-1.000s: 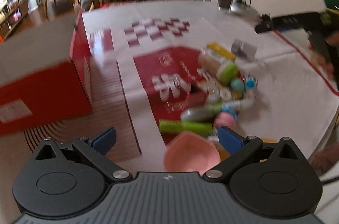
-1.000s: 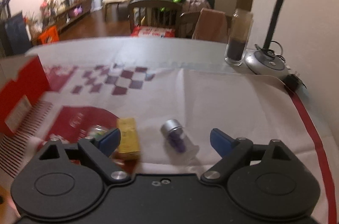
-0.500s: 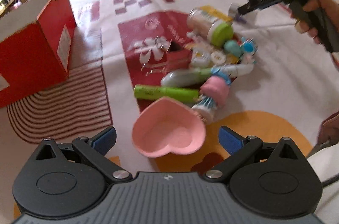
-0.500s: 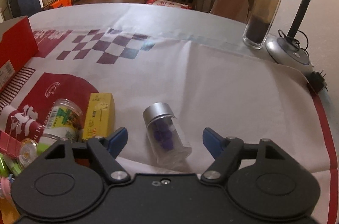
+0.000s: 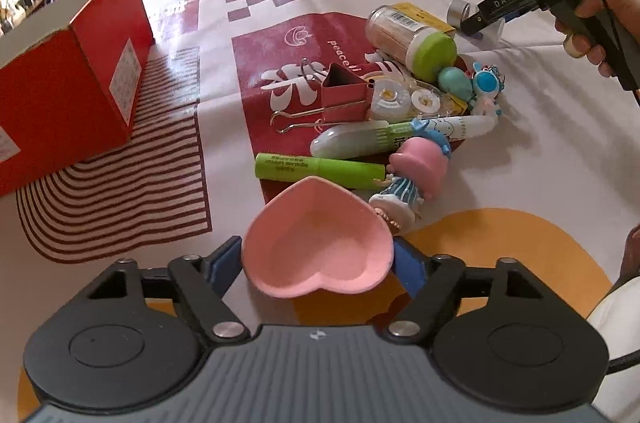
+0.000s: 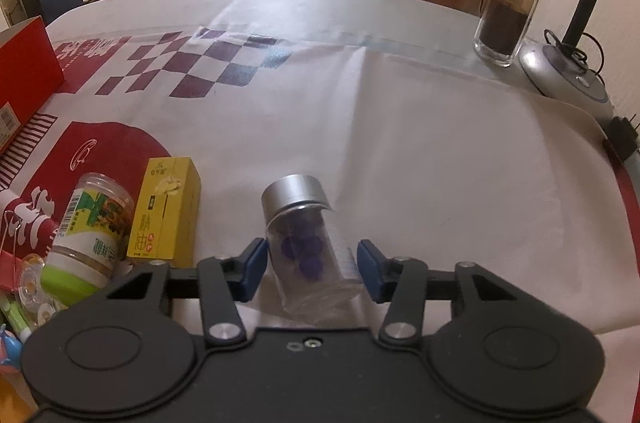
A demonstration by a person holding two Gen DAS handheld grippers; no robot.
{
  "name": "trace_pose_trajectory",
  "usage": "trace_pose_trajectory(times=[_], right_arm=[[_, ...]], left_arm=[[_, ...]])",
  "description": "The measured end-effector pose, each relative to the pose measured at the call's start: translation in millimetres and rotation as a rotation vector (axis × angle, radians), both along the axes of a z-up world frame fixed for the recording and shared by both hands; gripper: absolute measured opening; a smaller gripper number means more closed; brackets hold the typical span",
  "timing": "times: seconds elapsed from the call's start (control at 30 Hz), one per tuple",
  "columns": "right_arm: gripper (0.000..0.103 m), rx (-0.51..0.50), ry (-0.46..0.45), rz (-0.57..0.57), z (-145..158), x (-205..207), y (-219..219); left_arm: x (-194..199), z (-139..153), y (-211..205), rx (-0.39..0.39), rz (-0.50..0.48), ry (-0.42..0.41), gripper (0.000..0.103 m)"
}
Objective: Organize rigid objects
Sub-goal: 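Grasp the pink heart dish with left tool while right tool grasps the clear jar, then carry the heart dish and clear jar with both tools into the box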
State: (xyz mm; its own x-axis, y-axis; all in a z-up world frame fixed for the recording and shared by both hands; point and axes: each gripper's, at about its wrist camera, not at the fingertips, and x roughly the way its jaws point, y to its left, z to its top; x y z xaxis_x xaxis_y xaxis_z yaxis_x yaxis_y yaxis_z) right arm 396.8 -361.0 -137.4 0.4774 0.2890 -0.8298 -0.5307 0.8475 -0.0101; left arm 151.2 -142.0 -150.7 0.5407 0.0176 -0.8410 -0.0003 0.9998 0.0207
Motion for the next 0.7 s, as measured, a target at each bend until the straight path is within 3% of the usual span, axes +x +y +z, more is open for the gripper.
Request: trace_pose_trajectory(times=[0.3, 0.7], right_arm=[[0.041, 0.035, -0.013, -0.002, 8.2, -6.2, -8.0], [0.040, 0.127, -0.013, 0.007, 38.5, -32.2, -9.0]], left_arm=[[0.7, 1.5, 1.2, 0.014, 0.029, -0.017, 0.078], [-9.3, 25.5, 33.9, -0.044, 0.199, -0.096, 0.078]])
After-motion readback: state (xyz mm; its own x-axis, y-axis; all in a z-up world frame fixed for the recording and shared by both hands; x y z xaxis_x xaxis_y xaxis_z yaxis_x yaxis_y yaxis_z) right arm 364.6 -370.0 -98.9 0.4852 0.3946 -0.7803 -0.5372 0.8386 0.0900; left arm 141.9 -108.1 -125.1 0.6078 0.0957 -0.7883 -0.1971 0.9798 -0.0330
